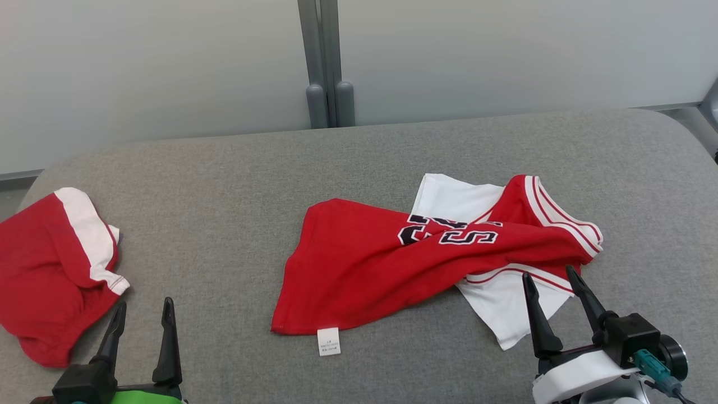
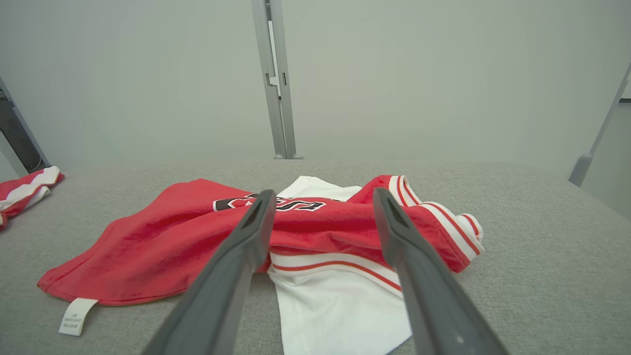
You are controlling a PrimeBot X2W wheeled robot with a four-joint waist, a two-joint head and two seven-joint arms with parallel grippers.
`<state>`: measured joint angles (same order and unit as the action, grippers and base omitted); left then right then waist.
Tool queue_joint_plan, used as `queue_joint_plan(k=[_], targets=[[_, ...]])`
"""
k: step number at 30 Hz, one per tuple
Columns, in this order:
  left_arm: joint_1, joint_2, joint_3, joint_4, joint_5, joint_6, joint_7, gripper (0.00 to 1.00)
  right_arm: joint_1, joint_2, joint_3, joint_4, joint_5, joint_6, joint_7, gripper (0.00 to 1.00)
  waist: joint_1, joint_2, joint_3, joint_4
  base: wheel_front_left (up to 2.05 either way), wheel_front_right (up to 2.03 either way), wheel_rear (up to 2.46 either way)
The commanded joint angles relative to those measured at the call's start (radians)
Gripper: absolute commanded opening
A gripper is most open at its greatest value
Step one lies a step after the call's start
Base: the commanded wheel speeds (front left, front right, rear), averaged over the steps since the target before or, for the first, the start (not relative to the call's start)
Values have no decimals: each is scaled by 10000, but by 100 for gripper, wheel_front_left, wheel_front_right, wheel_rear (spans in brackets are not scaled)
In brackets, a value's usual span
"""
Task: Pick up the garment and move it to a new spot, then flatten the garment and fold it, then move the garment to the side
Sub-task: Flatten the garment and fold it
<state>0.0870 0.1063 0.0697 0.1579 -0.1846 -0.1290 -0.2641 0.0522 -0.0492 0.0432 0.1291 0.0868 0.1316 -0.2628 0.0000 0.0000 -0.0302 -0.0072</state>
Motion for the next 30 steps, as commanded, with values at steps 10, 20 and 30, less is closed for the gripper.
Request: queue_joint_plan(k=[10,20,30], targets=[[-37,148,-409,236,-73,-24,-4,100,-22,-24,-29,172,66,-18,-30,100,0,0,95,-38,0,0,0],[-720,264,-2436,1371,-416,-11,-4,100,-215,-24,-249,1367,15,-18,-30,100,0,0,507,-117,0,0,0],[-2102,372,-3987,3147,-1066,-8,-4,100,-936,-24,-324,2860,196,-18,-30,100,0,0,1400,-138,0,0,0]])
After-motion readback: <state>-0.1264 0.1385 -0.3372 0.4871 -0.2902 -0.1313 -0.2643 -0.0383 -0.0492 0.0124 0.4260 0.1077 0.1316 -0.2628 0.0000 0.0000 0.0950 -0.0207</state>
